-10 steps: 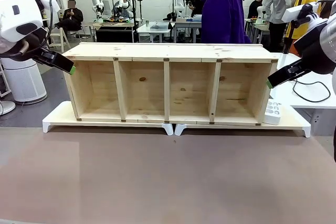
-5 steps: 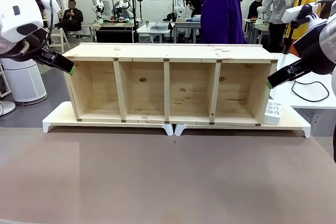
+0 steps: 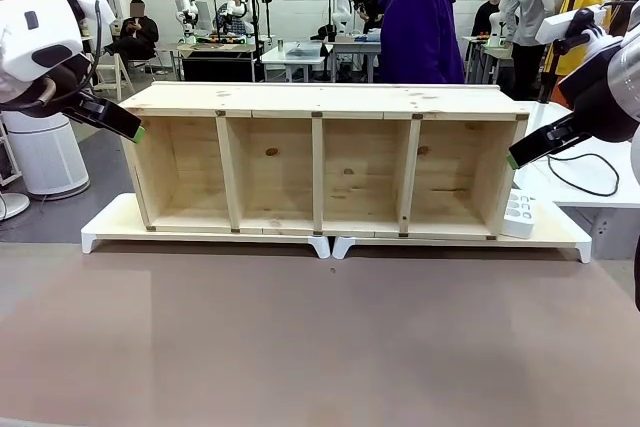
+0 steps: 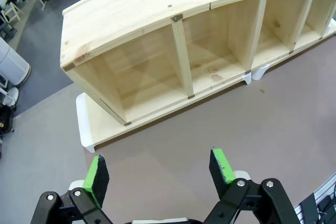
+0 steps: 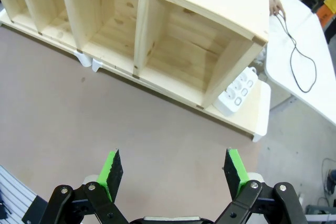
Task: Perform cable management.
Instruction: When the cord part of the Power Cable appears at the lower middle area of the table and stops, grasp the cord part of the Power Cable.
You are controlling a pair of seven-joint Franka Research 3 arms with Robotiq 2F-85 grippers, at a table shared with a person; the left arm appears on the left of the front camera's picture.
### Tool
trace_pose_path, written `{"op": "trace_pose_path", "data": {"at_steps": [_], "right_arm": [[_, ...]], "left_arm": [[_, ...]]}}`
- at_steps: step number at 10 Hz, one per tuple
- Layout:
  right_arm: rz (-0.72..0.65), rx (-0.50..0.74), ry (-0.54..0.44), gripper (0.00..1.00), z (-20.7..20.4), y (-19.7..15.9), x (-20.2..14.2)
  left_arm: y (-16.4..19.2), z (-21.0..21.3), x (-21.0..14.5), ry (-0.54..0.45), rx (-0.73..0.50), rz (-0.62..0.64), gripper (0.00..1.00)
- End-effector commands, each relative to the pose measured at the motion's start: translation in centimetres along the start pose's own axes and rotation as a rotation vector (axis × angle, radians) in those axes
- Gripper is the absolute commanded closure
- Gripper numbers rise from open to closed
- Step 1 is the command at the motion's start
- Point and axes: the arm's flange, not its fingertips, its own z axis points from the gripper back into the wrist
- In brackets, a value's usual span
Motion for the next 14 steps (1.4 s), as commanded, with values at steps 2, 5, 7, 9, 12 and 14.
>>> {"op": "trace_pose_path", "data": {"at_steps": [2,5,7,9,12,14], "right_arm": [[0.005,0.001,-0.004,0.00,-0.02,-0.06,0.04],[0.005,0.001,-0.004,0.00,-0.02,-0.06,0.04],[0.005,0.001,-0.004,0.00,-0.02,-0.06,0.04],[0.005,0.001,-0.004,0.00,-0.02,-0.06,0.04],[0.005,0.001,-0.004,0.00,-0.02,-0.06,0.04],[0.005,0.001,-0.004,0.00,-0.02,-0.06,0.04]], "left_arm": [[0.00,-0.21,0.21,-0.014,0.003,-0.015,0.00],[0.00,-0.21,0.21,-0.014,0.003,-0.015,0.00],[0.00,-0.21,0.21,-0.014,0.003,-0.015,0.00],[0.00,-0.21,0.21,-0.014,0.003,-0.015,0.00],[0.00,-0.21,0.21,-0.014,0.003,-0.015,0.00],[0.00,-0.21,0.21,-0.014,0.003,-0.015,0.00]]}}
